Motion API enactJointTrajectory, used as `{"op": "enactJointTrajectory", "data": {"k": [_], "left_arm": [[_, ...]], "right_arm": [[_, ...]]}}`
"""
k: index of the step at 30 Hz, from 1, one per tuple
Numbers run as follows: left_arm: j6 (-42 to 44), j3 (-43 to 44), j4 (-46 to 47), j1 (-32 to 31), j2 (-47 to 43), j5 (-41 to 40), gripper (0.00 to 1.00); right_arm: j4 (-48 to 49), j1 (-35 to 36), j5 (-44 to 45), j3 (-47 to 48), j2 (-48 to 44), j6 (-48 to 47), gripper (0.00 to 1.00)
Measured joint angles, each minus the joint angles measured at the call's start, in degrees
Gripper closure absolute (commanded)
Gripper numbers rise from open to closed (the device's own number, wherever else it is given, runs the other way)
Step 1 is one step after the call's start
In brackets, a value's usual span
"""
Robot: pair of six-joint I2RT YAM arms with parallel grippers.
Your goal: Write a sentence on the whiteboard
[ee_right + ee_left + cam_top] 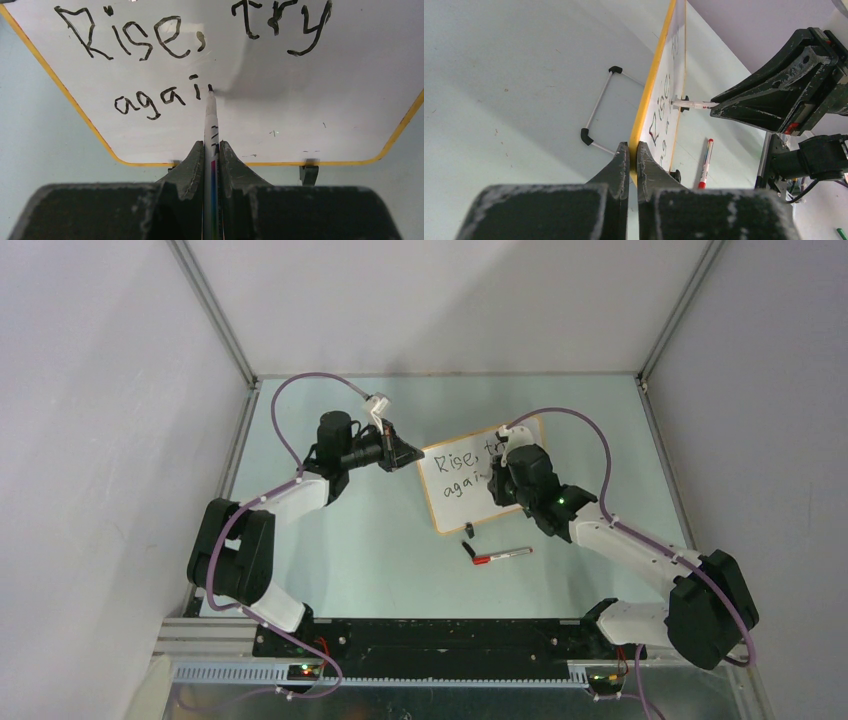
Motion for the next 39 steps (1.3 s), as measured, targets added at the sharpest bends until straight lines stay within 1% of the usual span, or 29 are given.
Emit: {"op": "enactJointTrajectory", "data": {"k": [15, 39], "left_arm": [[0.00, 0.00, 0.00, 0.00, 0.00, 0.02, 0.98], [0.00, 0.00, 0.00, 0.00, 0.00, 0.02, 0.98]], "right_arm": [[-1.09, 0.76, 0.22, -2.01, -0.74, 0.85, 1.00], [-0.98, 0.33, -0.09, -1.11, -1.05, 0.57, 1.00]]}}
